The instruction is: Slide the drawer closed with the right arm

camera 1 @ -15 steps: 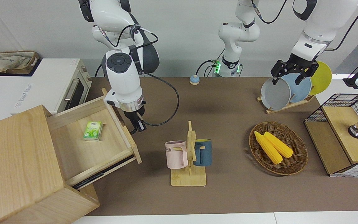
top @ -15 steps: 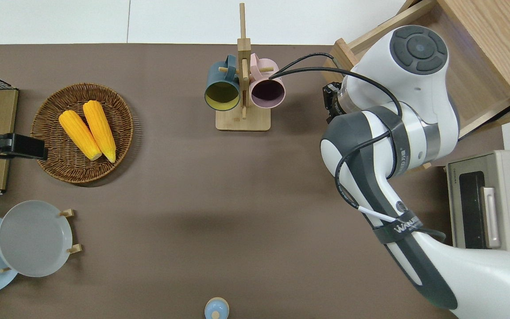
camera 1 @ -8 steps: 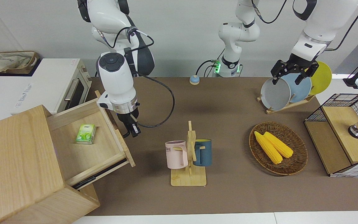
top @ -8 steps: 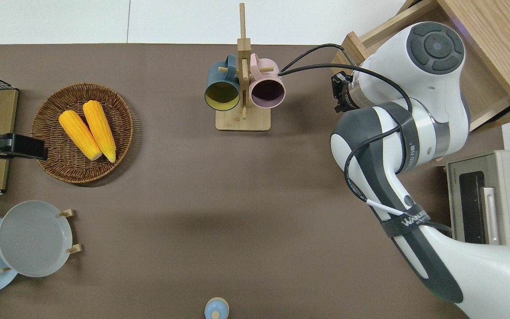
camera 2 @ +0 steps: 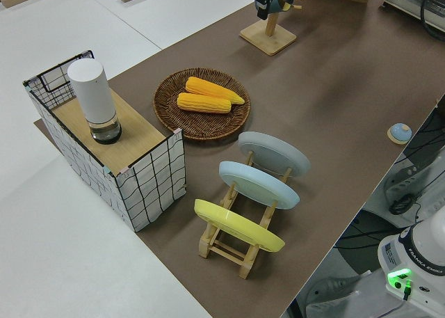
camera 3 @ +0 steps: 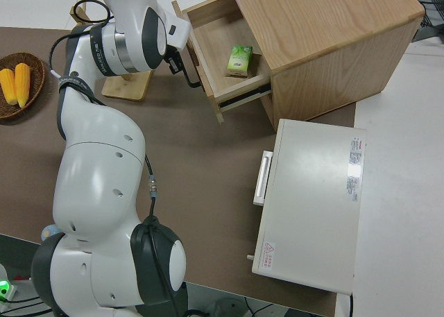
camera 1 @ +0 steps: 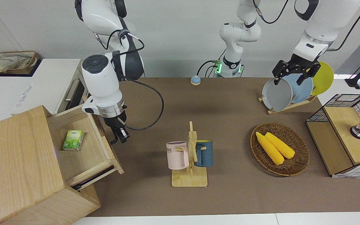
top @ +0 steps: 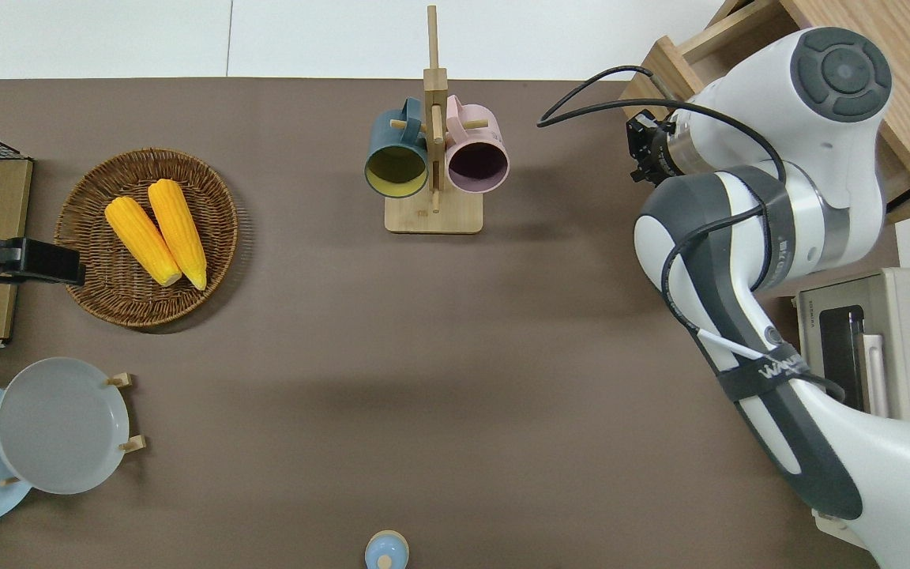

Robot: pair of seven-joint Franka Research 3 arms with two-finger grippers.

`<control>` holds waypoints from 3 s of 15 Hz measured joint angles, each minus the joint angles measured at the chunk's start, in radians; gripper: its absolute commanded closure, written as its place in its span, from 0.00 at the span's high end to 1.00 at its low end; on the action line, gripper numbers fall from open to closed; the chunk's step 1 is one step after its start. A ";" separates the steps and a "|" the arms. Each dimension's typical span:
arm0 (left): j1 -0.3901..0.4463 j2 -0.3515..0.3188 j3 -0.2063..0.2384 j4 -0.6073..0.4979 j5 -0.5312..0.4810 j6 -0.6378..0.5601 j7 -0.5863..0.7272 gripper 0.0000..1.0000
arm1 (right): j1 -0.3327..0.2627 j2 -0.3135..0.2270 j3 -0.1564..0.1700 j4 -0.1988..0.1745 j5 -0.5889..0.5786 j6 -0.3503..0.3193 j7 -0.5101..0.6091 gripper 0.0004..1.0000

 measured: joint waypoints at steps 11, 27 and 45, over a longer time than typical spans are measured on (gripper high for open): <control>0.000 0.000 0.000 0.000 0.000 0.000 0.000 1.00 | -0.069 0.001 0.000 0.004 -0.050 0.009 -0.176 0.00; 0.000 0.000 0.000 0.000 0.000 0.000 0.000 1.00 | -0.192 0.001 0.021 0.006 -0.050 0.016 -0.366 0.00; 0.000 0.000 0.000 0.000 0.000 0.000 0.000 1.00 | -0.186 0.003 0.035 0.005 -0.049 0.003 -0.448 0.00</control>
